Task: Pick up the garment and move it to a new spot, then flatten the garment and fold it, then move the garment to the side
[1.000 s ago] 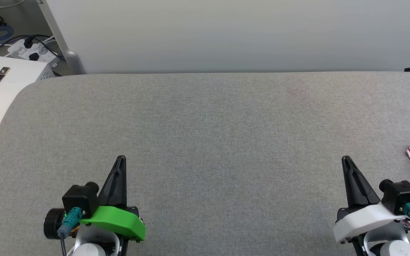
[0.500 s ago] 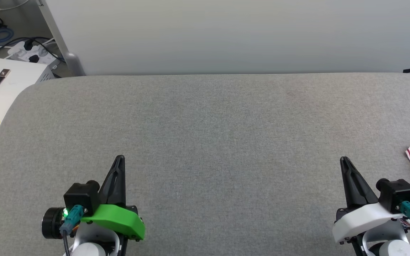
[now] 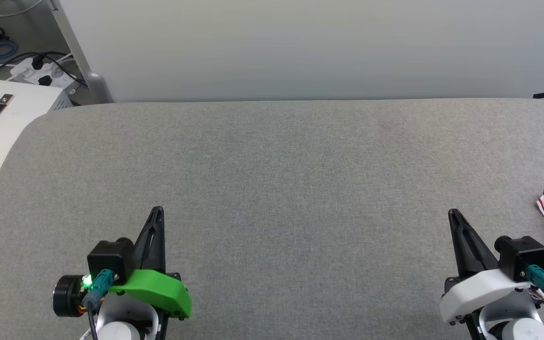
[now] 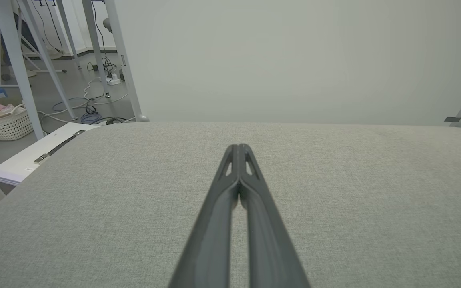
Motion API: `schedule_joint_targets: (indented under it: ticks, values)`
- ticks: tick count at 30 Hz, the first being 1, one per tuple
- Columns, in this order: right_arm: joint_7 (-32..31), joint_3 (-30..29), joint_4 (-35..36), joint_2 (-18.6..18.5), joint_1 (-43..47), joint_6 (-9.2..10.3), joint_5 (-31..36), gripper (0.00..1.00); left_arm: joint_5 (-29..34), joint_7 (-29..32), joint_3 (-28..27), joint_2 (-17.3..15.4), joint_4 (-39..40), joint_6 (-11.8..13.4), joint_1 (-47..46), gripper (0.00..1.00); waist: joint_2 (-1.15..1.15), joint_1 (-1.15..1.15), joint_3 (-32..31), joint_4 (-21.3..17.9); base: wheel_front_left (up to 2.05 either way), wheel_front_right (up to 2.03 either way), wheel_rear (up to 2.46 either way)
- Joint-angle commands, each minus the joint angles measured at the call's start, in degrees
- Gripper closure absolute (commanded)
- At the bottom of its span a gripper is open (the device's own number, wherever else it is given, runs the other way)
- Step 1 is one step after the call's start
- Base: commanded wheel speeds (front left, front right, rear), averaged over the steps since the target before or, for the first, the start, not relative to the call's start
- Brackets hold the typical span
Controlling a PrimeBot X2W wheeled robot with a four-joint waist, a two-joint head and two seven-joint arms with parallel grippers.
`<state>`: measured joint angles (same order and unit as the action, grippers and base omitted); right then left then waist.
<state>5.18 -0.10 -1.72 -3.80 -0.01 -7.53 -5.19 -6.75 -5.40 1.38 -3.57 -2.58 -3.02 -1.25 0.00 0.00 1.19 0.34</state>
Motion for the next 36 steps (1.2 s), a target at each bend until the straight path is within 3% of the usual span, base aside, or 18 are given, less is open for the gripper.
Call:
schedule_joint_targets:
  ticks: [1,36]
  values:
    - [-0.5,0.1,0.4,0.2,0.0,0.03,0.6,1.00,0.8,0.3,-0.3,0.3,0.4,0.5,0.8,1.00,0.00,0.00,0.0,0.0,0.00,0.00,0.00]
    - [-4.2,0.1,1.4,0.8,0.0,0.04,4.2,1.00,5.5,4.3,-1.1,0.6,2.1,2.5,1.2,1.00,0.00,0.00,-0.9,-0.3,0.00,0.00,0.00]
